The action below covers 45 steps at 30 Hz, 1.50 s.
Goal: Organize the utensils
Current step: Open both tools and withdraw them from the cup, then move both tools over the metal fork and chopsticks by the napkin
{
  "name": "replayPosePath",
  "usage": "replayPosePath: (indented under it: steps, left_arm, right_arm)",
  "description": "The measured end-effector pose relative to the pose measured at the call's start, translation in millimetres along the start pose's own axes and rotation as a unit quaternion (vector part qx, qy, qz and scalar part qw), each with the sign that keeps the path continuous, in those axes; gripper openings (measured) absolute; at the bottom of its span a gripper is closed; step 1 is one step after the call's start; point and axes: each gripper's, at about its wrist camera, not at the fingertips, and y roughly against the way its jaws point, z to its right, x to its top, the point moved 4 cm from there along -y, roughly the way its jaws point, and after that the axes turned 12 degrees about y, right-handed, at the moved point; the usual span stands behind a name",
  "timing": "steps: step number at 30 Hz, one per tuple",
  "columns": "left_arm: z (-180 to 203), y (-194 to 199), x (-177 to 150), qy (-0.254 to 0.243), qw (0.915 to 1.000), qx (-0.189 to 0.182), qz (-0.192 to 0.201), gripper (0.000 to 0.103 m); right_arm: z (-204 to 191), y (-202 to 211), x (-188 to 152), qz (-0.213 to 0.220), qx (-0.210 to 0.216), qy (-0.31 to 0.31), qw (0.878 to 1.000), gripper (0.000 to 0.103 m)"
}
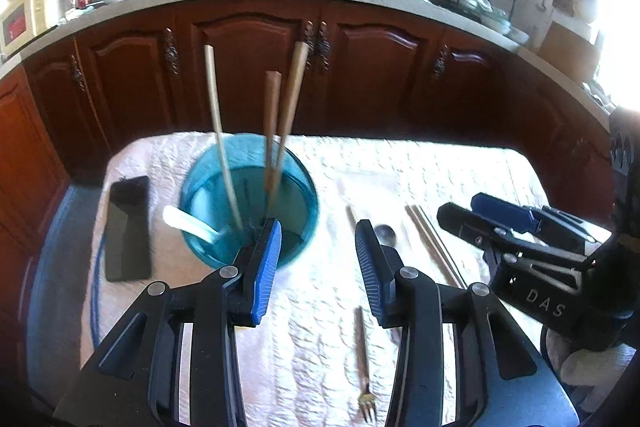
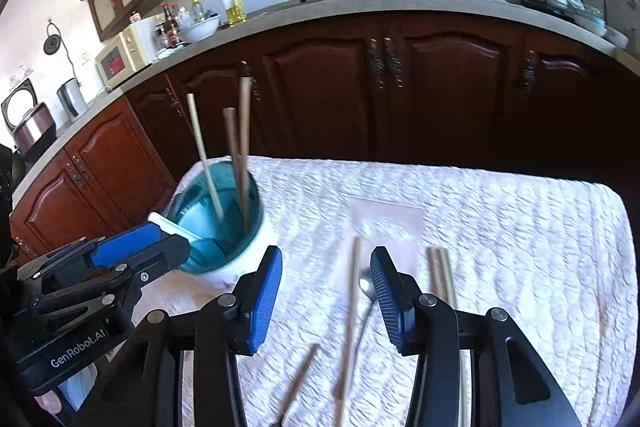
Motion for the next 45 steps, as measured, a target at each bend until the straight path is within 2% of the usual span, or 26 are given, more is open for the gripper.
replayPosePath:
  steps: [4, 19, 39, 45]
  left_arm:
    - [11.7, -3.3, -10.8, -0.007, 0.9999, -0.005, -0.011, 0.038]
    - [34.1, -16.4, -37.3, -0.025, 0.9988, -0.011, -0.040, 0.038]
    - [31.3, -40.9, -55.3, -0.024, 0.9966, -0.010, -0.078, 0.038]
    - [9.7, -54.1, -63.3, 0.005, 0.9932, -0.022, -0.114, 0.038]
  right_arm:
    - [14.5, 9.8, -11.3, -0.006, -0.015, -0.005, 1.000, 0.049]
    - [51.7, 24.9, -46.4, -0.030, -0.042, -0.034, 0.998, 0.049]
    - [70.1, 11.5, -75.6, -0.071, -0.049, -0.051, 0.995, 0.051]
    - [79.0, 2.9, -86.9, -0.085, -0.048, -0.059, 0.993, 0.051]
